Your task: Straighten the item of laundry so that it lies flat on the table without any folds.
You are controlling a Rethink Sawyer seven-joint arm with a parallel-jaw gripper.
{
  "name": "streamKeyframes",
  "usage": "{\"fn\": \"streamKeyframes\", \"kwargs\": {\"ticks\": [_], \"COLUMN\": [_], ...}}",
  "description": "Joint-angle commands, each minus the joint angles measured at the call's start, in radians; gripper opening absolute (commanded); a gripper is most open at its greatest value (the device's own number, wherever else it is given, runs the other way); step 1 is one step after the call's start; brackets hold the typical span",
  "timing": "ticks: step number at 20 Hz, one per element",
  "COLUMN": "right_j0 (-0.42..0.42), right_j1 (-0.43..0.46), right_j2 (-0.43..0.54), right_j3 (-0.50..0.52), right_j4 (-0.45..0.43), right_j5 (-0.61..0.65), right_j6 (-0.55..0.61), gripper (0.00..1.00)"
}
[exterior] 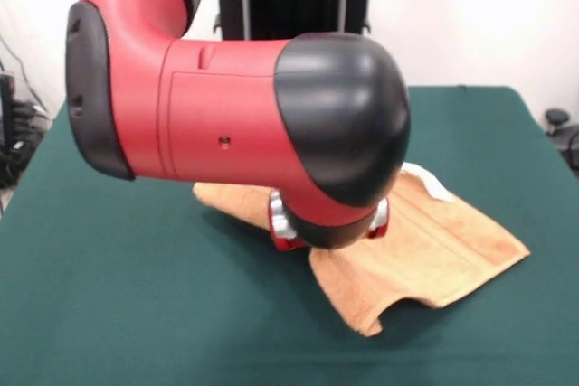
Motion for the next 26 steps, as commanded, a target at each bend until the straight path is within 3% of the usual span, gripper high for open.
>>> {"fn": "streamKeyframes", "kwargs": {"ticks": [1, 6, 13, 26], "right_j0": [-0.018, -0.062, -0.159, -0.185], "right_j1": [0.052, 0.046, -0.085, -0.114], "right_j2": [0.104, 0.093, 0.065, 0.078], "right_j3": [-0.041, 0.045, 0.437, 0.547], "right_j4": [-0.053, -0.029, 0.012, -0.019], "right_j5": [-0.023, -0.169, -0.495, -0.575], "right_j6": [-0.357, -0.434, -0.433, -0.371], "gripper": [0.00, 0.00, 0.00, 0.00]}}
